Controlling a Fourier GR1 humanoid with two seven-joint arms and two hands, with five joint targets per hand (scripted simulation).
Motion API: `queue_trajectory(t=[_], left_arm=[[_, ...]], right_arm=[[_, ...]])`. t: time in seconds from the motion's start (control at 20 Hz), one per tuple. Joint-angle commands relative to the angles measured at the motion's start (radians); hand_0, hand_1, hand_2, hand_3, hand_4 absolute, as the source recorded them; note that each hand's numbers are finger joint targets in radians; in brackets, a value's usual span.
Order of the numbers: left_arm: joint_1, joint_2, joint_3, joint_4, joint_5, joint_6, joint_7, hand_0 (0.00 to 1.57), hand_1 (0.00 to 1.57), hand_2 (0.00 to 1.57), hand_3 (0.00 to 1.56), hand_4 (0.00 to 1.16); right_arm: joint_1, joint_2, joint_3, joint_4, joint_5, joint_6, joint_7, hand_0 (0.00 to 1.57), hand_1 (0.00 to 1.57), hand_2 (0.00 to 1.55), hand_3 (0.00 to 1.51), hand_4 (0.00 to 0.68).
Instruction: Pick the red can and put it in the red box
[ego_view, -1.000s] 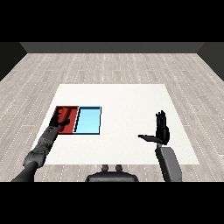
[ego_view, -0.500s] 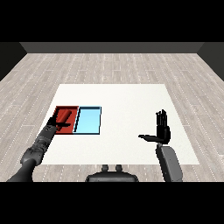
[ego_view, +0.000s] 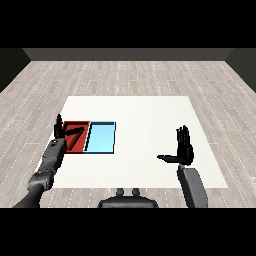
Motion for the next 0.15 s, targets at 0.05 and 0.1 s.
queue_trajectory(t=[0.05,0.1], left_arm=[[0.000,-0.065,0.066,-0.213,0.106,-0.130,-0.239,0.00,0.00,0.00,0.00,0.00],[0.017,-0.098,0.054,-0.239,0.106,-0.132,-0.248,0.00,0.00,0.00,0.00,0.00]], right_arm=[[0.001,-0.007,0.002,0.001,0.000,0.019,-0.010,0.00,0.00,0.00,0.00,0.000],[0.002,-0.004,0.013,-0.024,0.007,0.010,0.010,0.00,0.00,0.00,0.00,0.000]])
